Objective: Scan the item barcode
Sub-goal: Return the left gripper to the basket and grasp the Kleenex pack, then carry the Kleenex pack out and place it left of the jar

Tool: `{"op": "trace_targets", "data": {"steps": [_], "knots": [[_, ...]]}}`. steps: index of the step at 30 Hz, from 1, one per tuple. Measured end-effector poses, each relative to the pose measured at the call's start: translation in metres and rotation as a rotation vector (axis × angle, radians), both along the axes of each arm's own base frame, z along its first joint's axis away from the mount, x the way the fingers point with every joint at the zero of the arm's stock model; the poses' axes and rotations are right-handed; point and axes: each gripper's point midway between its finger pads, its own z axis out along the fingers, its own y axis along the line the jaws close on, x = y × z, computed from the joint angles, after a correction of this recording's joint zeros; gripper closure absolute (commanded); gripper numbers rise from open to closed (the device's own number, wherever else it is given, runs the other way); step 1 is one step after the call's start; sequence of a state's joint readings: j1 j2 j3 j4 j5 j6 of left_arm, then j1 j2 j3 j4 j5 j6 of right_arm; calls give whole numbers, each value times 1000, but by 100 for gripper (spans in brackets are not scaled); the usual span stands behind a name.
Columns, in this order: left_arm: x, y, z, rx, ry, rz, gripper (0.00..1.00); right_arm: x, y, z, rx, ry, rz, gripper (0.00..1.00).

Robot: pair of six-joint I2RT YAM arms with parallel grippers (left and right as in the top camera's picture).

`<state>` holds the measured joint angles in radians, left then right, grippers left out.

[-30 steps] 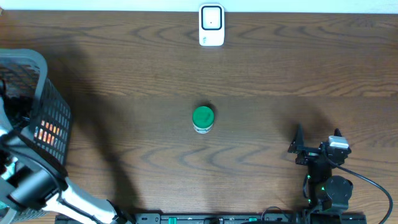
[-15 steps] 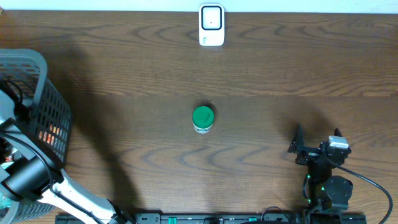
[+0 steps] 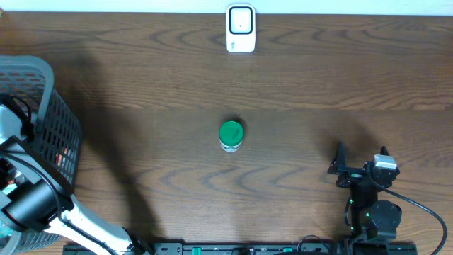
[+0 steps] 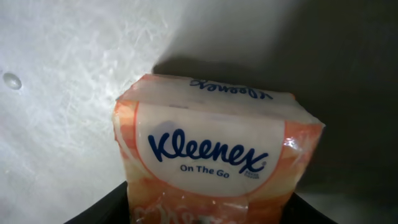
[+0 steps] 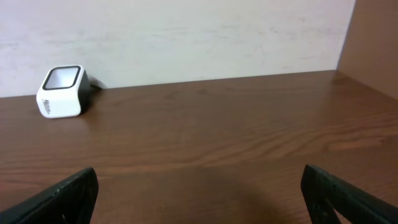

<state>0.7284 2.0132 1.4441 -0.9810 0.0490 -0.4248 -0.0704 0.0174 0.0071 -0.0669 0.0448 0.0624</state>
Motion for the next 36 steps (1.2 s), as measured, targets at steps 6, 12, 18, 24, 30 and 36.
{"op": "trace_targets", "data": {"steps": [6,12,18,24,30,36], "knots": [[-17,-6,19,-61,112,2,44,0,0,0,0,0,0,1],[-9,25,109,-2,66,39,45,0,0,0,0,0,0,1],[0,55,209,187,-129,81,44,0,0,0,0,1,0,1],[-7,19,294,324,-341,73,44,0,0,0,0,0,0,1],[-5,-71,370,358,-621,-91,44,0,0,0,0,0,0,1],[14,-180,393,227,-775,-369,44,0,0,0,0,0,0,1]]}}
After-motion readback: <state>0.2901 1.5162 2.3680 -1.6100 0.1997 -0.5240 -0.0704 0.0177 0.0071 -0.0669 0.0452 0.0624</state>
